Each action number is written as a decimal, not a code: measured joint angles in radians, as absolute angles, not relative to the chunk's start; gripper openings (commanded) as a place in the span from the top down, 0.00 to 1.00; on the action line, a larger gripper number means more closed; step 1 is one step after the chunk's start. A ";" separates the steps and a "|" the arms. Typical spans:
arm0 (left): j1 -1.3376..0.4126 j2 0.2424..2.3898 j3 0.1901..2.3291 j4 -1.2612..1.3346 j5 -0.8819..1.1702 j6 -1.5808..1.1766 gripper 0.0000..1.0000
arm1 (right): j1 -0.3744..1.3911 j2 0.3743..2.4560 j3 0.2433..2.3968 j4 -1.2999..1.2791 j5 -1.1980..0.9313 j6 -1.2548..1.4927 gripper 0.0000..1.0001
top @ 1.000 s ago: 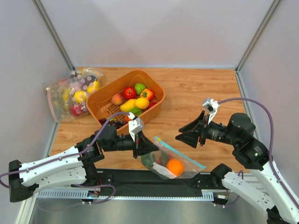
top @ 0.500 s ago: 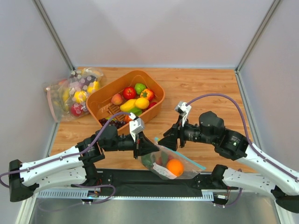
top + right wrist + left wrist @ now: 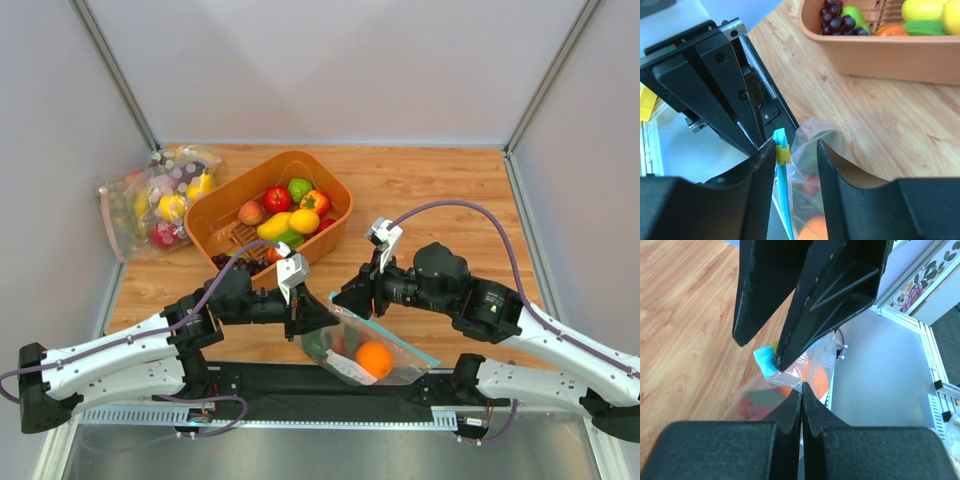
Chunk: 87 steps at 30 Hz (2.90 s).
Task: Open the zip-top bag and remove the fake food
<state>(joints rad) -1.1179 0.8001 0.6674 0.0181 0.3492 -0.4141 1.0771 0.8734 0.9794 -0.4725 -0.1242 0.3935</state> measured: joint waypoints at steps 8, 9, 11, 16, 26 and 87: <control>-1.118 0.793 0.667 0.017 0.346 -0.413 1.00 | 1.078 0.846 0.991 -0.475 -0.095 0.390 0.73; -1.118 0.793 0.667 0.017 0.346 -0.413 1.00 | 1.078 0.847 0.991 -0.474 -0.096 0.390 0.73; -1.118 0.793 0.667 0.017 0.346 -0.413 1.00 | 1.078 0.849 0.991 -0.475 -0.100 0.390 0.71; -1.118 0.793 0.667 0.016 0.342 -0.413 1.00 | 1.078 0.864 0.991 -0.474 -0.135 0.390 0.56; -1.118 0.793 0.667 0.010 0.338 -0.411 1.00 | 1.078 0.870 0.991 -0.468 -0.167 0.392 0.87; -1.113 0.808 0.703 0.020 0.326 -0.395 1.00 | 1.080 0.836 0.972 -0.434 -0.228 0.396 1.00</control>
<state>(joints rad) -1.1126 0.8082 0.7033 0.0196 0.3256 -0.3954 1.0801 0.8360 0.9722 -0.4343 -0.2283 0.3958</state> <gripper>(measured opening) 0.006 0.035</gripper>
